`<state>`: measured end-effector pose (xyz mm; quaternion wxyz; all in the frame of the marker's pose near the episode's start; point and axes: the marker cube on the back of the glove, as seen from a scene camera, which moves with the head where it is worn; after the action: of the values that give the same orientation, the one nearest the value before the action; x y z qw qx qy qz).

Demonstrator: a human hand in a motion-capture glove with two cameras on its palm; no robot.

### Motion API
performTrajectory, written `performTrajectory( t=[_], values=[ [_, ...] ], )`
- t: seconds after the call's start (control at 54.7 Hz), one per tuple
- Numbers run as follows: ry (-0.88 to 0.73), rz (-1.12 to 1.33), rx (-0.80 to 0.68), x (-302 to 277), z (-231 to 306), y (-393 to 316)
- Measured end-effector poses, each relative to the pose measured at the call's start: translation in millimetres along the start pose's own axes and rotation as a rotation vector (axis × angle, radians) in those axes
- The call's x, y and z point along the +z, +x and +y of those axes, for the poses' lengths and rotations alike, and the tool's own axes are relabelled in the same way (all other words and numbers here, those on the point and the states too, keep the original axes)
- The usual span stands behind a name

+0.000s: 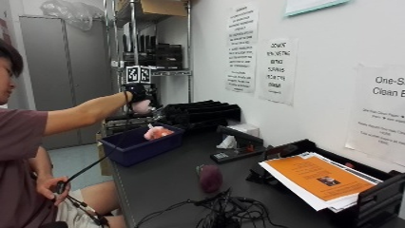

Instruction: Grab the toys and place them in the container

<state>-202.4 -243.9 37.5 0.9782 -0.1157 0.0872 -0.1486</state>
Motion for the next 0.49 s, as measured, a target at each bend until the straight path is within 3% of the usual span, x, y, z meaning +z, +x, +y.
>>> performTrajectory(
  t=[0.091, 0.219, 0.274, 0.421, 0.494],
  values=[
    [-0.199, 0.049, 0.071, 13, 6, 3],
    [-0.390, 0.022, 0.044, 24, 12, 11],
    [-0.364, -0.020, 0.041, 22, 13, 19],
    [-0.102, -0.105, 0.133, 4, 7, 56],
    [-0.162, -0.022, 0.232, -5, 7, 83]
  ],
)
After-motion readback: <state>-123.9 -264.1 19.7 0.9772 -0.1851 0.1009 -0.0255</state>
